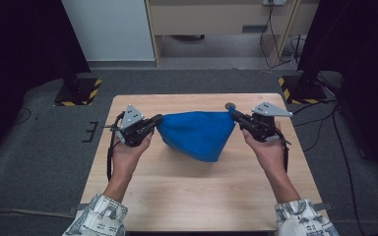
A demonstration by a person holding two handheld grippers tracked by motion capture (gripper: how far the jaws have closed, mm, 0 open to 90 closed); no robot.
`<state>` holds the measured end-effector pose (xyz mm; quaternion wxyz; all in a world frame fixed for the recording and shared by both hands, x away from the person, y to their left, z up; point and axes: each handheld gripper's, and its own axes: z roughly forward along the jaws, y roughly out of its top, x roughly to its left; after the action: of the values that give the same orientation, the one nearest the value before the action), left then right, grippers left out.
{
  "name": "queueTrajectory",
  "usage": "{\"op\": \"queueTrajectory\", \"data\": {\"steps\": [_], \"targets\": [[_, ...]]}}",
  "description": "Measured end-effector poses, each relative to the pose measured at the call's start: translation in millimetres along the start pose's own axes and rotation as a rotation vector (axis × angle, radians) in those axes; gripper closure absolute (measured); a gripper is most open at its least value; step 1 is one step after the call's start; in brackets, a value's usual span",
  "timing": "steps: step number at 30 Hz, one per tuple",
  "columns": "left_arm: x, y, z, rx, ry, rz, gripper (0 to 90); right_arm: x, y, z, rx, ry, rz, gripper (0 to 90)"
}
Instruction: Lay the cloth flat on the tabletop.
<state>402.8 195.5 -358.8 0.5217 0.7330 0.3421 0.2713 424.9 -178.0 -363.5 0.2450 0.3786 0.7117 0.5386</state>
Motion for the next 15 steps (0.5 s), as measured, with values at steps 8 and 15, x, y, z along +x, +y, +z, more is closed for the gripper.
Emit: {"op": "queueTrajectory", "data": {"steps": [8, 15], "targets": [[-7.4, 5.4, -10.9, -0.012, -0.014, 0.019, 89.2, 6.3, 4.3, -16.4, -0.031, -0.001, -0.009, 87.1], [-15.8, 7.9, -15.9, -0.026, -0.033, 0.03, 89.2, 6.1, 2.7, -35.4, -0.048, -0.013, -0.007, 87.1]]}}
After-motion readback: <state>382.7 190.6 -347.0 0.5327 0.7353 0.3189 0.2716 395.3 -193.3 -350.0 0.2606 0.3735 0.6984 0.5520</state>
